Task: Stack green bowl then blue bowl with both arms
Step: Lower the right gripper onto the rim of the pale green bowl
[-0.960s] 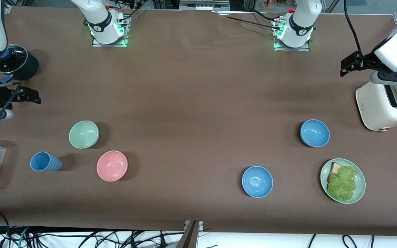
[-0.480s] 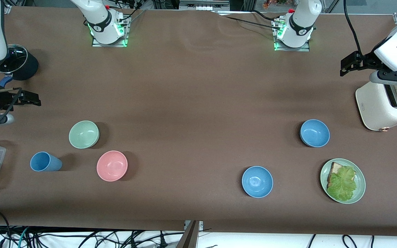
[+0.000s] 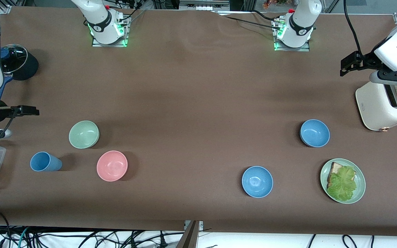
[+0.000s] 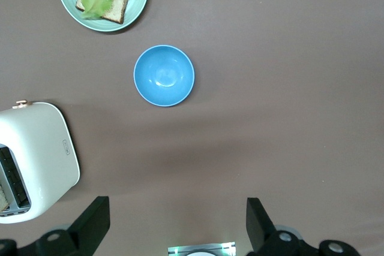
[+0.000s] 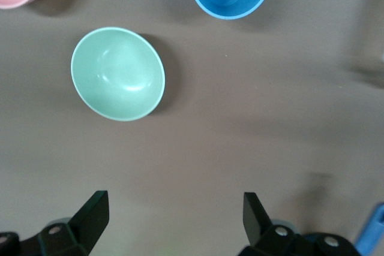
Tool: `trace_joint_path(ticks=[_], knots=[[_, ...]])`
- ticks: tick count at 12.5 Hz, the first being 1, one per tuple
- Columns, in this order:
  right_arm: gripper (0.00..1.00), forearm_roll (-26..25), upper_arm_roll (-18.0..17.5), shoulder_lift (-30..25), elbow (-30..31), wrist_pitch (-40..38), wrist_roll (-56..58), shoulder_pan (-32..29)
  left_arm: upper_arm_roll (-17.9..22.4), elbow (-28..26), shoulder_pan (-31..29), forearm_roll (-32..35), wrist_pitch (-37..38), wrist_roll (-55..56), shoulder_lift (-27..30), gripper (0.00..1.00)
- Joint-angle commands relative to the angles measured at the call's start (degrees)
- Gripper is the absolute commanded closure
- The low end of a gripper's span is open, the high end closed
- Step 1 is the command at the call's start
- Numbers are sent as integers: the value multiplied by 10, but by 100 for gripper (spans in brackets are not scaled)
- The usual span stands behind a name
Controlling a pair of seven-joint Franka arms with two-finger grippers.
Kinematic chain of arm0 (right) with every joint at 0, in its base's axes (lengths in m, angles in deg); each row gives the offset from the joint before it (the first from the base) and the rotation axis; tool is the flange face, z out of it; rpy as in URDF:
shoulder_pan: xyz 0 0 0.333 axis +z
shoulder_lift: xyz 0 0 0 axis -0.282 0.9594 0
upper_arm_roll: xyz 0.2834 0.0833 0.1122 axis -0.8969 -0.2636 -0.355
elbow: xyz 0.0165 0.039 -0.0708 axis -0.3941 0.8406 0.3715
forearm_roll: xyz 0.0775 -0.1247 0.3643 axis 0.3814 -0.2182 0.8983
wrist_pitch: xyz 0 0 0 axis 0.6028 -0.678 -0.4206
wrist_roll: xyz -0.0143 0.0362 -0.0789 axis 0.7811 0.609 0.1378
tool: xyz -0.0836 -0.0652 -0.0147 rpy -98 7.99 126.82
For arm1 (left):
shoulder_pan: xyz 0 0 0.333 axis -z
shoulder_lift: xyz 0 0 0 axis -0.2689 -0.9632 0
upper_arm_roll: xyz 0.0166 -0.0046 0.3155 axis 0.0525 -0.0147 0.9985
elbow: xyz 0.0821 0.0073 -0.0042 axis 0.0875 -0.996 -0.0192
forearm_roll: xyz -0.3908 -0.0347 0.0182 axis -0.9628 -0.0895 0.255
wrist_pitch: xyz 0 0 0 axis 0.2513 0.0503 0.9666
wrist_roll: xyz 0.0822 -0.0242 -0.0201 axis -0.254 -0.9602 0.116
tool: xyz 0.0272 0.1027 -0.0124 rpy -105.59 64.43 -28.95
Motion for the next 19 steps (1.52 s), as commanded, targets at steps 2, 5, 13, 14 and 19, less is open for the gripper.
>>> trace_joint_path(ticks=[2,5,13,14,19], knots=[[1,47,-6,52,0,51,-45,-11,-3,-7,-1,16,-5,-9,11,0],[1,50,-6,68,55,138,-49,-8,-2,-7,-1,16,-5,-9,11,0],[1,80,-13,94,138,281,-49,5,-2,-7,-1,13,-2,-9,11,0],[2,80,-13,97,144,293,-49,7,-2,-7,-1,13,-2,-9,11,0],[2,80,-17,103,159,316,-49,11,-1,-7,-1,13,-3,-9,10,0]])
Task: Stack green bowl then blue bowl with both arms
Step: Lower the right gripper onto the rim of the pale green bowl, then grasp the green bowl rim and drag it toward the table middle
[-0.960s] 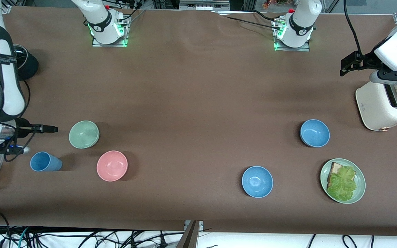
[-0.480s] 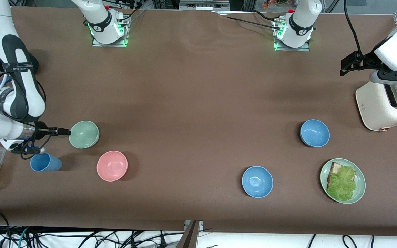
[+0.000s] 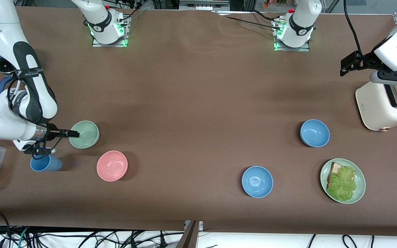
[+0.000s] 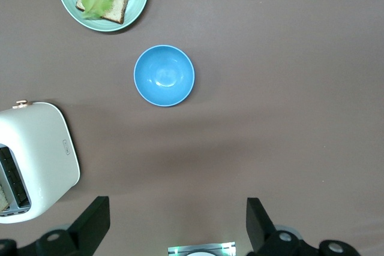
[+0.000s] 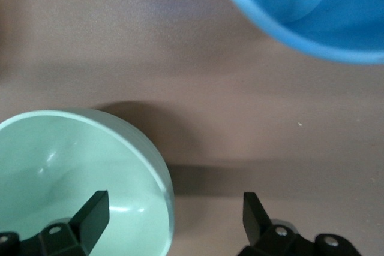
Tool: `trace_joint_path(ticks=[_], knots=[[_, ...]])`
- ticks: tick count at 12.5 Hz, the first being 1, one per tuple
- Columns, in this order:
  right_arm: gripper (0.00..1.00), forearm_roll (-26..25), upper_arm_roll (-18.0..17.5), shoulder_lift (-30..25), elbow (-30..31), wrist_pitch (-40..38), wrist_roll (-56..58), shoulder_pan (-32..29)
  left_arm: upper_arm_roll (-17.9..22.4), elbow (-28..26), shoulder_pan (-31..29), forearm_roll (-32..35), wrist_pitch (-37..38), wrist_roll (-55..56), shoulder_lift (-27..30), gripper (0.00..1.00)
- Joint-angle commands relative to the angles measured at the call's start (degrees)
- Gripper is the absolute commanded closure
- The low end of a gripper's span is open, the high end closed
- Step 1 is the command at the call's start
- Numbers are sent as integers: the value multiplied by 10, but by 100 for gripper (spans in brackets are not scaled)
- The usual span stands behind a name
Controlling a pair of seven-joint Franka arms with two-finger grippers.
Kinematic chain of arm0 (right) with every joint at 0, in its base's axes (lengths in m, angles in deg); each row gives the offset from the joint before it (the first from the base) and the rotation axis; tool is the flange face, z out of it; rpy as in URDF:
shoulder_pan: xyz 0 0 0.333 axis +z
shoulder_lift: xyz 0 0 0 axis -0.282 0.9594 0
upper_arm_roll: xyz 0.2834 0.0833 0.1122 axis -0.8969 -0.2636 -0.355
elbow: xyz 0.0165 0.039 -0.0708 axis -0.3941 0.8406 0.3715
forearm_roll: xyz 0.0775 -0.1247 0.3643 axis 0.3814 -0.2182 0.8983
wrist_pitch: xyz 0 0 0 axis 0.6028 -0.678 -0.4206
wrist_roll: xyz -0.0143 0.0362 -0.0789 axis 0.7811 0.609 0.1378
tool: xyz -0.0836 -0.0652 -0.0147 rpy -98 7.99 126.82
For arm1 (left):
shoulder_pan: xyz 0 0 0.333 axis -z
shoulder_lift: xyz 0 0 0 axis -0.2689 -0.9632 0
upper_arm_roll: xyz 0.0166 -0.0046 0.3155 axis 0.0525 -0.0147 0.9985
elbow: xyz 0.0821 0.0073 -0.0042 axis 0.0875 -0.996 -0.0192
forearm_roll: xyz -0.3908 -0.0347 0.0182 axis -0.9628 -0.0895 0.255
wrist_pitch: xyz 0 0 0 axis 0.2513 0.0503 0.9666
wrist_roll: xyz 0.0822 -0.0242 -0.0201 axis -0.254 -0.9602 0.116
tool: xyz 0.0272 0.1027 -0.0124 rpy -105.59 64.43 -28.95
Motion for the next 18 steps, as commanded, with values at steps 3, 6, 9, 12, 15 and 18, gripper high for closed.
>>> trace_joint_path(ticks=[3,6,9,12,15,18], knots=[[31,9,-7,-6,18,7,-3,-1,-2,-6,-1,13,-4,-9,9,0],[100,9,-9,-7,18,-10,-4,-1,-2,-7,-1,13,-2,-9,9,0],[100,9,-13,-10,14,-15,-3,-1,-1,-7,-2,13,-3,-9,8,0],[100,8,-38,-33,10,-21,-3,-1,2,-7,-2,12,-5,-9,8,0],[100,7,-88,-51,-19,-79,-103,0,1,-6,-2,12,-3,-9,8,0],[100,5,-150,-59,-28,-91,-214,8,5,-6,-3,12,-5,-9,6,0]])
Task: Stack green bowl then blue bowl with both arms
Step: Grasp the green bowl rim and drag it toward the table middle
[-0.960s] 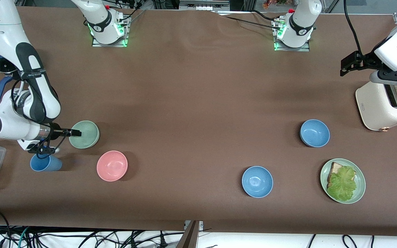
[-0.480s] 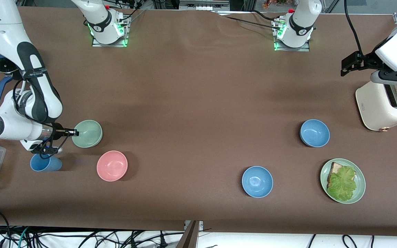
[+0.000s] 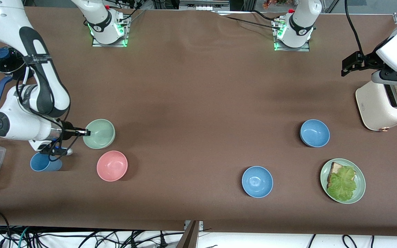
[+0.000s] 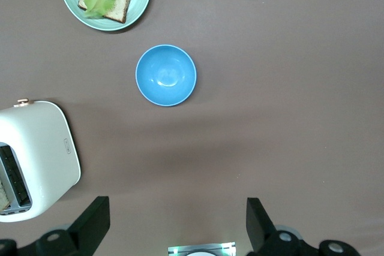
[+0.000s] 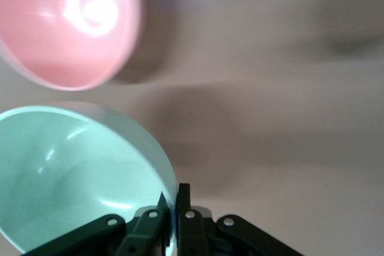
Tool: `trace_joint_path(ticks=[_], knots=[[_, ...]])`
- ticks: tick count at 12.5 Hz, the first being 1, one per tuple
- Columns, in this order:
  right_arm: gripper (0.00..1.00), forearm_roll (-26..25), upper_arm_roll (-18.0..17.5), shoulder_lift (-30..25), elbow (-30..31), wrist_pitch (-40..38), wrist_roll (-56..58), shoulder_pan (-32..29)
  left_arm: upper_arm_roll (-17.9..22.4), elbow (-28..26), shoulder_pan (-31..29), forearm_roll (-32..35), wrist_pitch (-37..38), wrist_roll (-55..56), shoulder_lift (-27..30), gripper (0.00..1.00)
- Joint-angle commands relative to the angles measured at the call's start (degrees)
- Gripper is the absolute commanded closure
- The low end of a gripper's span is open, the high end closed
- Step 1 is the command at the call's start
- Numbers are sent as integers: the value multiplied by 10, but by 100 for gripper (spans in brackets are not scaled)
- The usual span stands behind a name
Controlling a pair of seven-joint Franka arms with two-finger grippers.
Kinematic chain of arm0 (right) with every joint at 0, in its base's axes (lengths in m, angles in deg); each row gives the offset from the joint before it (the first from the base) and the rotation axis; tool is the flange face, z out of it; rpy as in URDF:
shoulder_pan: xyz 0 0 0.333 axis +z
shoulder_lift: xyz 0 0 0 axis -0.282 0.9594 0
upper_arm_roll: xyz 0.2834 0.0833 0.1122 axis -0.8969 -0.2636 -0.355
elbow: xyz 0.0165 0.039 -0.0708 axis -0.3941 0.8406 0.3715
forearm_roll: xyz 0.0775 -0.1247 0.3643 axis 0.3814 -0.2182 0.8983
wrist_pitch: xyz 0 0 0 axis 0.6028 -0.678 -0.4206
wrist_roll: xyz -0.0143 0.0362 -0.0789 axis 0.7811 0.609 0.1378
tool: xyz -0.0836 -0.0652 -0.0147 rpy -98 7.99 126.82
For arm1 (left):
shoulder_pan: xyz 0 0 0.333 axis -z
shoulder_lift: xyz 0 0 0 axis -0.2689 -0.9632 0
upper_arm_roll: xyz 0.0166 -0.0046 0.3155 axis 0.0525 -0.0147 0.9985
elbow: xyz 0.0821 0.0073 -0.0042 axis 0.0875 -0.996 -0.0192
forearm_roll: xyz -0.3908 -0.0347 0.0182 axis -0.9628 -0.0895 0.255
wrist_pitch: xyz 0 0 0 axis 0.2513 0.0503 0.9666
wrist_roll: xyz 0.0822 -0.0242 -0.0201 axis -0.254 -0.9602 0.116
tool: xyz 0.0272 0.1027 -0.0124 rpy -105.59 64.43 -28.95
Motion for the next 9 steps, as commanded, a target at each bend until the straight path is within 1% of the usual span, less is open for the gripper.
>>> trace_joint_path(ticks=[1,3,4,6,9], knots=[[100,4,-46,-8,-8,-12,-98,18,1,-6,-2,12,-5,-9,6,0],[100,1,-52,-2,-29,-8,-192,79,1,-7,-2,12,-4,-9,6,0],[100,3,-52,5,-39,-5,-230,118,1,-7,-2,12,-3,-9,6,0],[100,5,-52,25,-62,7,-324,176,0,-6,-2,12,-3,-9,7,0],[100,5,-52,53,-102,28,-431,248,-3,-6,-2,12,-2,-9,8,0]])
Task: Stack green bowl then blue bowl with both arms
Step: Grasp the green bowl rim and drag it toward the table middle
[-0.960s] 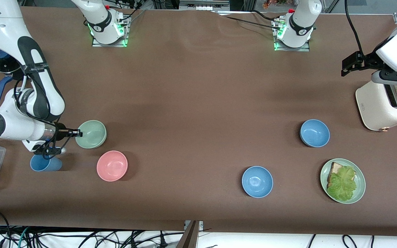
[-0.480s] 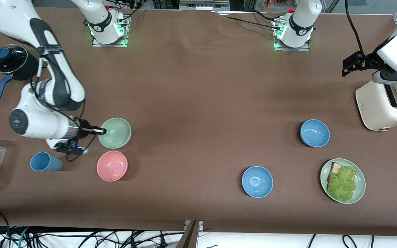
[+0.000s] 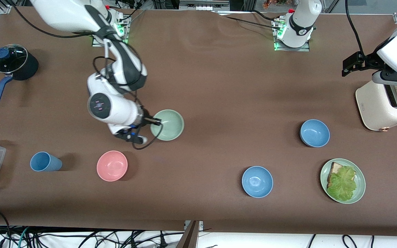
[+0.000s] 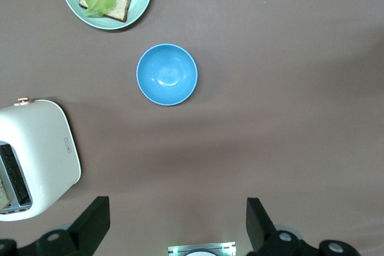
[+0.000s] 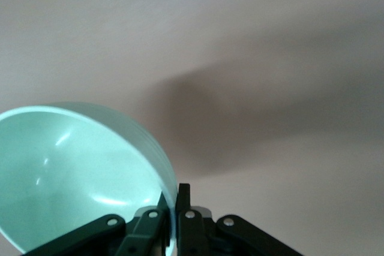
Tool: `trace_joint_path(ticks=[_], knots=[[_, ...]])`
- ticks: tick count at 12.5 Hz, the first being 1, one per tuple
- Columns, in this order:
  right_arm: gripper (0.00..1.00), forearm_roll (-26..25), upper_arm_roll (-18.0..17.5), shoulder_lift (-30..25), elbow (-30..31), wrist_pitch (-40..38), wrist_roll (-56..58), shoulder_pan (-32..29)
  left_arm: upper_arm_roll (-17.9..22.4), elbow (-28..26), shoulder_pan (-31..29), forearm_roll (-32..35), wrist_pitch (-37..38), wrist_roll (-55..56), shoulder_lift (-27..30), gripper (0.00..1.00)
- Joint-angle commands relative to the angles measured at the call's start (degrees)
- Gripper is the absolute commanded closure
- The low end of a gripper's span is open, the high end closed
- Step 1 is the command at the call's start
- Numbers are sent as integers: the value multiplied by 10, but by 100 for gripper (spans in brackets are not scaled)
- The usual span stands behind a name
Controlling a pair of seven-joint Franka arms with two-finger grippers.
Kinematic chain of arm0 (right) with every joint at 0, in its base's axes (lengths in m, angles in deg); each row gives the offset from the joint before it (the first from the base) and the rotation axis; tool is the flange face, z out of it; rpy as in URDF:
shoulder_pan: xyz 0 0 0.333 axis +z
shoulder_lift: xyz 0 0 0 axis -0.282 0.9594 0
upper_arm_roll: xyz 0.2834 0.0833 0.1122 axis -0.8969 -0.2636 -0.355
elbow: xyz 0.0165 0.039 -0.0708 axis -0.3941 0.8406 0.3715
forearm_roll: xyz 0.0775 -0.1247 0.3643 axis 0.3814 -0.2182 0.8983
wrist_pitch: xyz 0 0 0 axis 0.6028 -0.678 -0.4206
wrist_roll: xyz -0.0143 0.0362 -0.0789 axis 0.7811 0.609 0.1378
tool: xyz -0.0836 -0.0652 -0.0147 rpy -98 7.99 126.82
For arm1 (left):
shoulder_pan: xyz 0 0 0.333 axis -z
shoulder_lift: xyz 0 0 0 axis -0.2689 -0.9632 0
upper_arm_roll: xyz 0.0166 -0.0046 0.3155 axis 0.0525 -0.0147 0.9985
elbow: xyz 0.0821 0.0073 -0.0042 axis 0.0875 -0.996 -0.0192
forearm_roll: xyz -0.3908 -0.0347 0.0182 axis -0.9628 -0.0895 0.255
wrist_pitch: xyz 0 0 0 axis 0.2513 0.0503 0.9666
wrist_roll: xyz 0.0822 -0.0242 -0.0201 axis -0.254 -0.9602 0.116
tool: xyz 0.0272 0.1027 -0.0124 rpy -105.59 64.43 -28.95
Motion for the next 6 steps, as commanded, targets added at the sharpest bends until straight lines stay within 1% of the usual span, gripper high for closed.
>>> trace_joint_path(ticks=[1,3,6], knots=[[100,5,4,37,-43,16,-78,48,-4,-4,-1,12,-2,-9,8,0],[100,6,4,52,-43,62,-126,77,-6,-3,0,12,-2,-9,8,0],[100,5,4,69,-43,103,-197,126,-5,-3,0,12,3,-9,8,0]])
